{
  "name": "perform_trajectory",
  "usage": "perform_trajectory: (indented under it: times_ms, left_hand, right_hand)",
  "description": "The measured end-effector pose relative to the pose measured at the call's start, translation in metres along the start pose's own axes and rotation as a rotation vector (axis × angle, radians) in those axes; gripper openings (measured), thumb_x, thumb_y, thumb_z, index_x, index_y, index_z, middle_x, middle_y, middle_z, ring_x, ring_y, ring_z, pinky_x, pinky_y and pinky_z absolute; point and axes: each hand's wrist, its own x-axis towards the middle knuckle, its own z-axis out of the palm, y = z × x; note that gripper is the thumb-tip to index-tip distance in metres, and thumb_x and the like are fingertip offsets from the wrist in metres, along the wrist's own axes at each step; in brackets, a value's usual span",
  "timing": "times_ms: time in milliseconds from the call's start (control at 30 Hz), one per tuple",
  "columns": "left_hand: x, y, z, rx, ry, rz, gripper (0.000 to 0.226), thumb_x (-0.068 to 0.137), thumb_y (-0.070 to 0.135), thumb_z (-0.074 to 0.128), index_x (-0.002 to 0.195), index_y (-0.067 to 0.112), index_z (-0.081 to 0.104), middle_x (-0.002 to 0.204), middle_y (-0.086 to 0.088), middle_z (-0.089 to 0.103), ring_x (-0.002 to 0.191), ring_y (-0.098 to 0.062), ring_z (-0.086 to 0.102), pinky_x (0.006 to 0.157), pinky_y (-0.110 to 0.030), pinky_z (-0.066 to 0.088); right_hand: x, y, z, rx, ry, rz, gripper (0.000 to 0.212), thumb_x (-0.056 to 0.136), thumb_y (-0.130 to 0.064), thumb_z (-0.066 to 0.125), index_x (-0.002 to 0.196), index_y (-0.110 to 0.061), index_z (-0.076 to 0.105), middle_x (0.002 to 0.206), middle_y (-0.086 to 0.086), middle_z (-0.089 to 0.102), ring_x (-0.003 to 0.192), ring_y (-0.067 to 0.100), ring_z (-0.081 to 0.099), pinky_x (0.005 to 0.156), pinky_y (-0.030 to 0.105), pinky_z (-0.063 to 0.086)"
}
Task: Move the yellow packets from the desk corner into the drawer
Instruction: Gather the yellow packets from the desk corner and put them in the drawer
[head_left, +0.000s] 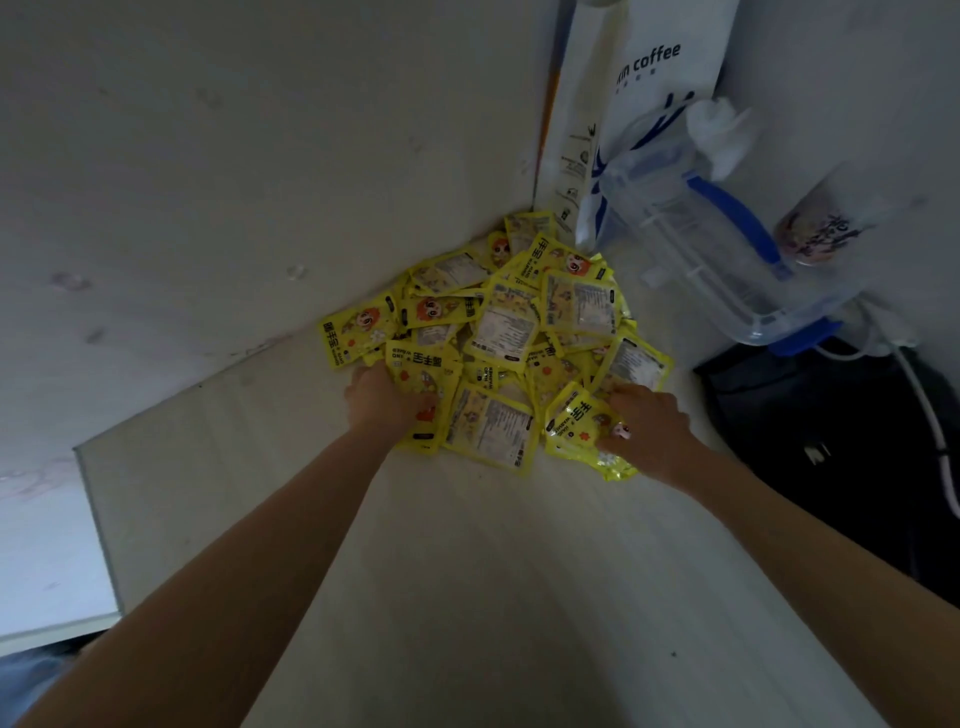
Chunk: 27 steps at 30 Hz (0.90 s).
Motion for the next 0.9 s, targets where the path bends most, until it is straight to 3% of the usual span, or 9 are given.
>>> perform_trajectory:
  times_ms: [167,300,400,533,700,900]
  left_hand:
    - [-0.003,0.000,0.004,0.067,0.013,0.000,0.058,0.069,0.032,0.080,0.117,0.010,0.056,0.124,-0.012,0.049,0.115,-0.035,0.051,0.098,-0.049,0.045]
    - [-0.007,-0.002,0.003,0.102,0.025,-0.030,0.060,0.070,0.031,0.080,0.120,0.009,0.055,0.125,-0.012,0.050,0.120,-0.033,0.047,0.099,-0.045,0.044]
    - [-0.009,-0.003,0.003,0.085,0.026,-0.057,0.059,0.068,0.032,0.081,0.118,0.012,0.056,0.124,-0.010,0.054,0.117,-0.032,0.051,0.096,-0.047,0.047]
    - [-0.014,-0.003,0.005,0.074,0.048,-0.090,0.058,0.069,0.029,0.080,0.120,0.012,0.056,0.125,-0.012,0.053,0.113,-0.032,0.053,0.095,-0.046,0.048]
    - [-0.019,-0.002,0.009,-0.020,0.030,-0.146,0.058,0.072,0.027,0.080,0.120,0.009,0.053,0.122,-0.014,0.057,0.108,-0.032,0.058,0.074,-0.036,0.046]
    - [-0.025,-0.001,0.009,-0.143,0.053,-0.234,0.049,0.072,0.026,0.081,0.110,0.006,0.056,0.109,-0.015,0.063,0.104,-0.033,0.060,0.082,-0.042,0.055]
  right_hand:
    - [-0.004,-0.005,0.005,-0.041,0.049,-0.007,0.043,0.084,-0.035,0.065,0.123,-0.021,0.055,0.139,0.008,0.038,0.130,0.035,0.029,0.104,0.048,0.028]
    - [-0.008,-0.005,0.006,-0.083,0.059,-0.021,0.043,0.085,-0.038,0.063,0.124,-0.021,0.053,0.130,0.008,0.038,0.123,0.030,0.037,0.102,0.046,0.028]
    - [-0.012,-0.004,0.007,-0.087,0.018,-0.060,0.040,0.086,-0.038,0.060,0.121,-0.019,0.053,0.117,0.004,0.040,0.115,0.025,0.045,0.097,0.045,0.029]
    - [-0.014,-0.005,0.011,-0.080,0.001,-0.097,0.045,0.087,-0.039,0.059,0.127,-0.020,0.049,0.118,0.005,0.042,0.112,0.024,0.048,0.094,0.046,0.031]
    - [-0.018,-0.002,0.014,-0.054,0.015,-0.103,0.037,0.088,-0.036,0.059,0.120,-0.019,0.051,0.114,0.003,0.041,0.109,0.024,0.048,0.095,0.047,0.032]
    - [-0.020,0.001,0.017,-0.014,0.019,-0.107,0.033,0.090,-0.035,0.059,0.117,-0.018,0.051,0.106,-0.001,0.036,0.110,0.022,0.046,0.095,0.045,0.030]
